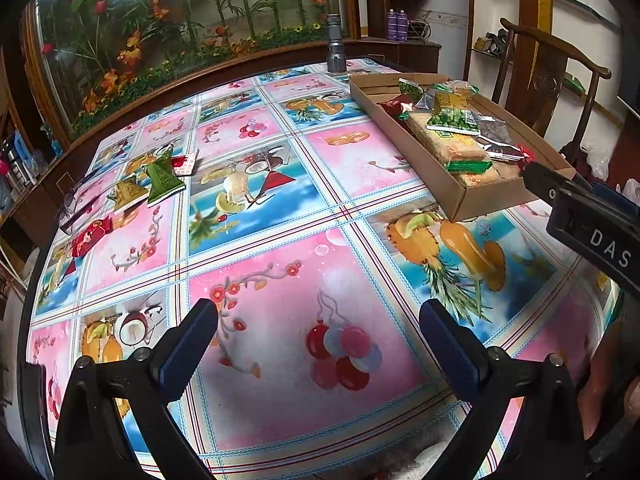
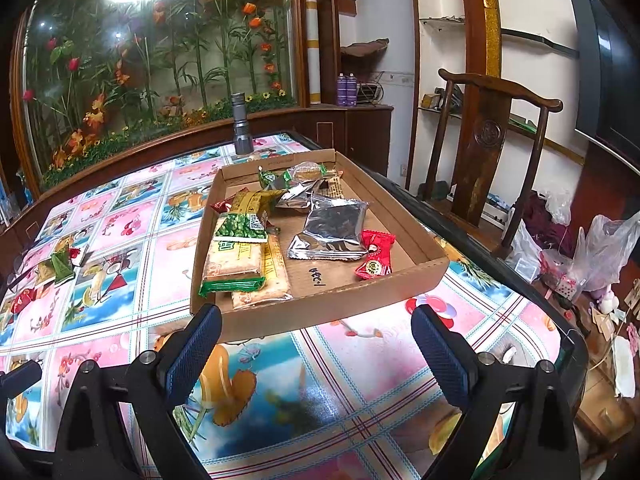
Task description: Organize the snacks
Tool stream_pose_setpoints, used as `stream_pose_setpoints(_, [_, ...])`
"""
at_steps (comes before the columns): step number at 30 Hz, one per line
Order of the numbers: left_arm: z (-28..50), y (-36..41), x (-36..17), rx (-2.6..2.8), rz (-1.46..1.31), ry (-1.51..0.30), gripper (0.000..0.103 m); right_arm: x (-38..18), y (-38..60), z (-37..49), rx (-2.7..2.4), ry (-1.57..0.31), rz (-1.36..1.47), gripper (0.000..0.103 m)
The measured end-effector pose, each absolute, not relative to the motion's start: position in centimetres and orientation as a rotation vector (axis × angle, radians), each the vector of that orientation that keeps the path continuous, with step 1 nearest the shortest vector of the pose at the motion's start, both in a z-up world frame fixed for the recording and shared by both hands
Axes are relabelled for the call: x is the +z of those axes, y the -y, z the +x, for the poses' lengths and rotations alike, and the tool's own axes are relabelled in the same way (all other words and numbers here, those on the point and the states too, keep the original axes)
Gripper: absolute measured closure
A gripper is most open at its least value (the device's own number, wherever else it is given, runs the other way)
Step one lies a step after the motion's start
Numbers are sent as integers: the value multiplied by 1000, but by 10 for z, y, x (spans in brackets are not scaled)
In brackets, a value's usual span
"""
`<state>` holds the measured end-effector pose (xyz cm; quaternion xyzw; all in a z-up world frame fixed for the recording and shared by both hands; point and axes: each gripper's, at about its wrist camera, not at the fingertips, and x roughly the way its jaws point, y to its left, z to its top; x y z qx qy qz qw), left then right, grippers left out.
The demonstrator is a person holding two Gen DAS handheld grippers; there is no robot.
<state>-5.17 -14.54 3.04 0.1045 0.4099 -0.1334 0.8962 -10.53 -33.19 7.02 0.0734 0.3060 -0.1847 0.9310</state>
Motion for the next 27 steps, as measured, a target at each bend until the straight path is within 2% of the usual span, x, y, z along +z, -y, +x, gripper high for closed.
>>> stream_pose_setpoints(27, [-52, 144, 34, -271, 221, -842, 3, 72, 335, -105, -369, -635, 146, 6])
